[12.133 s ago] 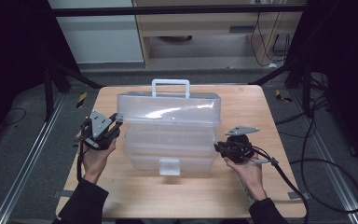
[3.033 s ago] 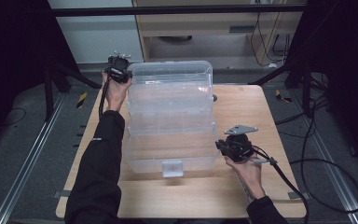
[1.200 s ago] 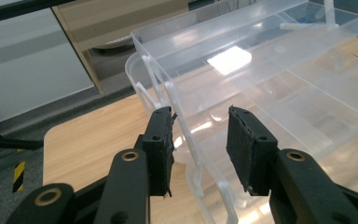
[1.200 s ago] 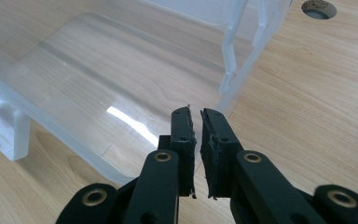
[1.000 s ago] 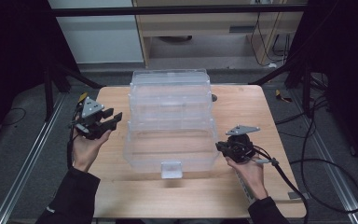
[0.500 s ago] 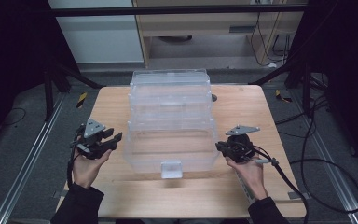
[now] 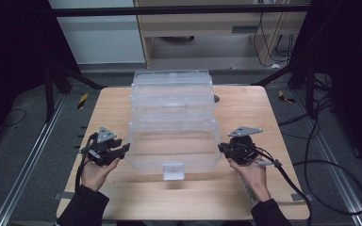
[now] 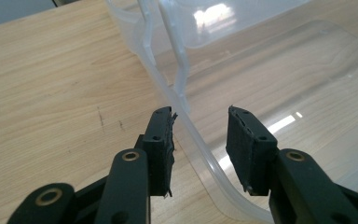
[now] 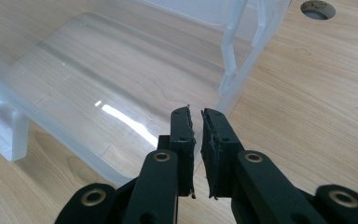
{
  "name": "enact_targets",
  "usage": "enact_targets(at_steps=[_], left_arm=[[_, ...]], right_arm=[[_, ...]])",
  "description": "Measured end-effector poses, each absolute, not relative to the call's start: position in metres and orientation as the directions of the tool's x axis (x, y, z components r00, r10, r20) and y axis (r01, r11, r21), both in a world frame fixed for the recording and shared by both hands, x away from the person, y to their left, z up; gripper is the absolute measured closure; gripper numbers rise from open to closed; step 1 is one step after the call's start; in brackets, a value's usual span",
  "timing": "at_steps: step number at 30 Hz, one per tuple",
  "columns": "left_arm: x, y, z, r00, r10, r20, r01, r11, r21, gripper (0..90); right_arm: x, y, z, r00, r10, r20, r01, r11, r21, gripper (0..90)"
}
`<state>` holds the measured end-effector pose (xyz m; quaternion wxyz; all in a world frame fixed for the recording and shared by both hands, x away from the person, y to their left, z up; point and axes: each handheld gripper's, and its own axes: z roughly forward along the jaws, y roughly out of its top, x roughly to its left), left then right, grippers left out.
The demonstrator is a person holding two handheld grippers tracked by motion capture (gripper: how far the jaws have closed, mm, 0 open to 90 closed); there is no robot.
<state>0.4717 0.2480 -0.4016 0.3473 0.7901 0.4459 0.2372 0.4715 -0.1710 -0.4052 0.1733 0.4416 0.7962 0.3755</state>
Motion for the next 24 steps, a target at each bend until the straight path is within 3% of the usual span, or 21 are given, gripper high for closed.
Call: enact_targets(at_steps=[14,24], left_arm=[[0.477,0.244,-0.412,0.483,0.87,0.1,0.565,-0.397,0.723,70.1],[0.478,0.244,-0.413,0.489,0.866,0.104,0.555,-0.401,0.729,64.8]], right_arm=[[0.47,-0.169,-0.405,-0.555,0.829,0.072,0.575,0.32,0.753,82.9],[0.47,-0.172,-0.403,-0.546,0.834,0.08,0.576,0.304,0.759,79.1]])
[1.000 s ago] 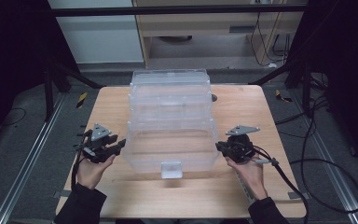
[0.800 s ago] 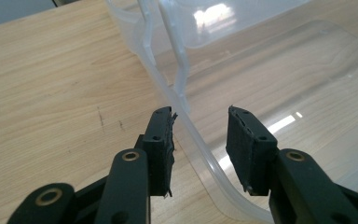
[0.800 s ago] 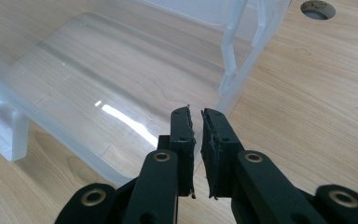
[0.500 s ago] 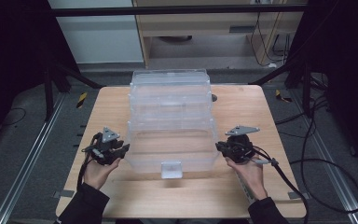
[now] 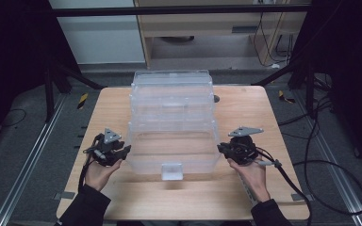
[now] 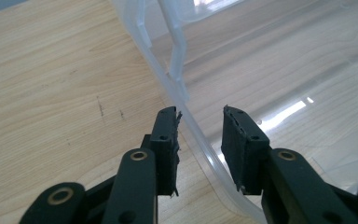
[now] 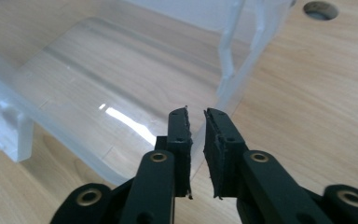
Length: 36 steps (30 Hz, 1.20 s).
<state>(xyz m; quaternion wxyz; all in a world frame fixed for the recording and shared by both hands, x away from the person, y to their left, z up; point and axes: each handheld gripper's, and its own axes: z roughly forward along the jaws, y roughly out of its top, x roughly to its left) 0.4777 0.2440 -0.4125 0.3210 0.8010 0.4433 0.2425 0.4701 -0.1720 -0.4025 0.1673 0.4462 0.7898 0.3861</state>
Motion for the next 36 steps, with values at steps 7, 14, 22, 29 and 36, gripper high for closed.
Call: enact_targets(at_steps=[7,14,22,29,36], left_arm=[[0.476,0.245,-0.408,0.487,0.866,0.111,0.546,-0.401,0.736,60.3],[0.476,0.246,-0.407,0.485,0.867,0.116,0.545,-0.403,0.735,56.8],[0.475,0.246,-0.406,0.494,0.862,0.111,0.545,-0.406,0.733,55.0],[0.476,0.244,-0.407,0.499,0.86,0.111,0.547,-0.411,0.729,54.0],[0.478,0.244,-0.41,0.493,0.862,0.119,0.556,-0.417,0.719,53.7]], right_arm=[[0.465,-0.194,-0.383,-0.525,0.848,0.074,0.561,0.279,0.779,66.0],[0.461,-0.21,-0.372,-0.503,0.864,0.03,0.591,0.319,0.741,47.0],[0.454,-0.219,-0.364,-0.502,0.865,0.023,0.618,0.34,0.709,36.4],[0.452,-0.22,-0.364,-0.499,0.866,0.029,0.66,0.359,0.66,36.5],[0.45,-0.219,-0.359,-0.488,0.872,0.028,0.695,0.369,0.617,38.2]])
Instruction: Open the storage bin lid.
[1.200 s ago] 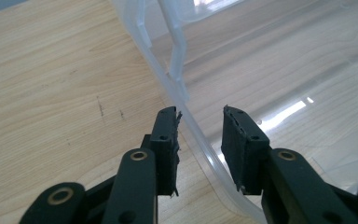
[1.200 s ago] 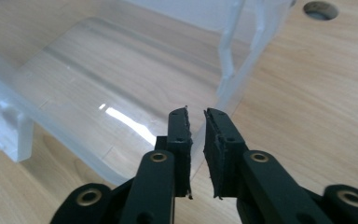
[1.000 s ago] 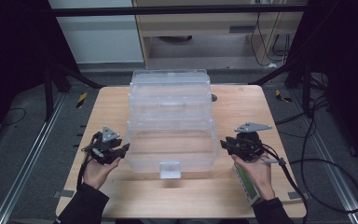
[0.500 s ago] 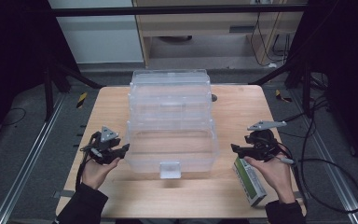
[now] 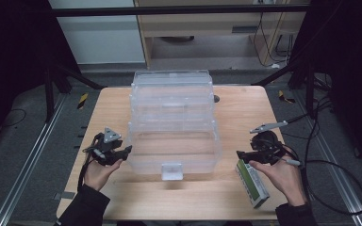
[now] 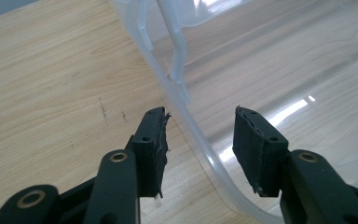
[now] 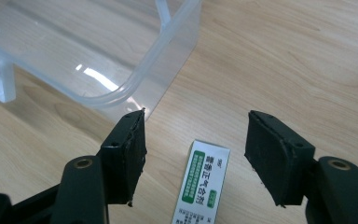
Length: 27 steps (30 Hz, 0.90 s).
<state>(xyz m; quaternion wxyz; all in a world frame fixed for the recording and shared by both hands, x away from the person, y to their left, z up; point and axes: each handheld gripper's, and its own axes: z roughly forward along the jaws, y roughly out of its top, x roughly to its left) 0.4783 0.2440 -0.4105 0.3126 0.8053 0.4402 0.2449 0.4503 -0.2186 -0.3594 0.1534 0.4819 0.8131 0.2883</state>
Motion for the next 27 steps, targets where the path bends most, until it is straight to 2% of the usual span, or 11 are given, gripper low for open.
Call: enact_targets(at_steps=[27], left_arm=[[0.478,0.244,-0.411,0.503,0.854,0.13,0.551,-0.433,0.714,53.6]], right_arm=[[0.436,-0.222,-0.364,-0.48,0.877,0.029,0.789,0.417,0.451,41.2]])
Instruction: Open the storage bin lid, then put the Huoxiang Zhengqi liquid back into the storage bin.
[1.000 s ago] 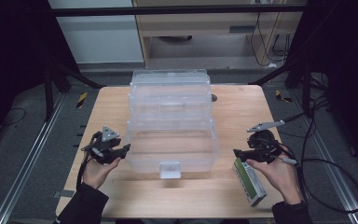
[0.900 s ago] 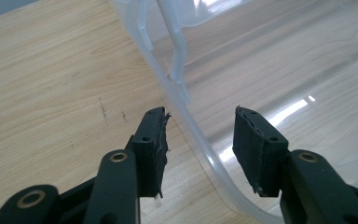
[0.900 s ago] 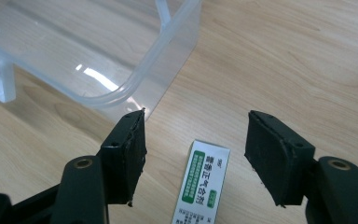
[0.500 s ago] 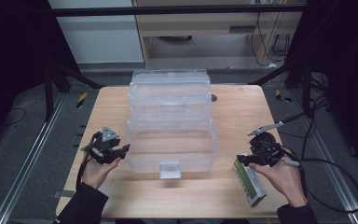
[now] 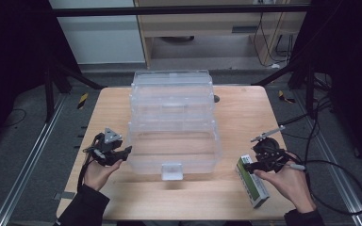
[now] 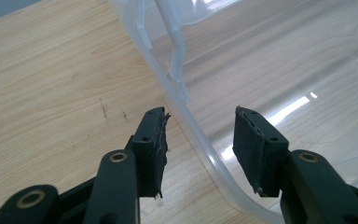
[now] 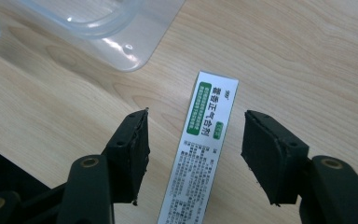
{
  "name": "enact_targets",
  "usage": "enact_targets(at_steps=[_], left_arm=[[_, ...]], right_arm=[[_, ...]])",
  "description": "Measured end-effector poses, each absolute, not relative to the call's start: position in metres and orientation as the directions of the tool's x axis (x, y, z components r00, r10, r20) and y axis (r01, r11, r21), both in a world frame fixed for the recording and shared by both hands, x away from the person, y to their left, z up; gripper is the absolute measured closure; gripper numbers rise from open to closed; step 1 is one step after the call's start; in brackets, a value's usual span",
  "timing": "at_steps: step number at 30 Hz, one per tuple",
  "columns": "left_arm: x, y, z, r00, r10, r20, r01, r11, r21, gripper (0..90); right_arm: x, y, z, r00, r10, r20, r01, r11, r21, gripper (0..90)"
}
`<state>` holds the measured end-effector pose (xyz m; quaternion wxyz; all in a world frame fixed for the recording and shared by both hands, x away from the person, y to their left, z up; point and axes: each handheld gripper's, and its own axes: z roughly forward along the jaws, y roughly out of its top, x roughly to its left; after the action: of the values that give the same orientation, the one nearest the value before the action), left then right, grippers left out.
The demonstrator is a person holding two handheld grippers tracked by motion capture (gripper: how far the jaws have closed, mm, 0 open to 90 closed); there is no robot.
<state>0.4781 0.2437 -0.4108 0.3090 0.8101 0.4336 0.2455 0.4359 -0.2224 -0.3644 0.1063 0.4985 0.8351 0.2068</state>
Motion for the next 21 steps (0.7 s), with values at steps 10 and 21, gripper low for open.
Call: enact_targets(at_steps=[10,21], left_arm=[[0.4768,0.2437,-0.4092,0.507,0.852,0.132,0.541,-0.434,0.721,53.6],[0.4773,0.2446,-0.4092,0.503,0.854,0.136,0.541,-0.433,0.721,53.6]], right_arm=[[0.4312,-0.2234,-0.3669,-0.479,0.877,0.021,0.803,0.429,0.413,41.7],[0.4335,-0.2221,-0.372,-0.48,0.877,0.029,0.823,0.438,0.361,43.8]])
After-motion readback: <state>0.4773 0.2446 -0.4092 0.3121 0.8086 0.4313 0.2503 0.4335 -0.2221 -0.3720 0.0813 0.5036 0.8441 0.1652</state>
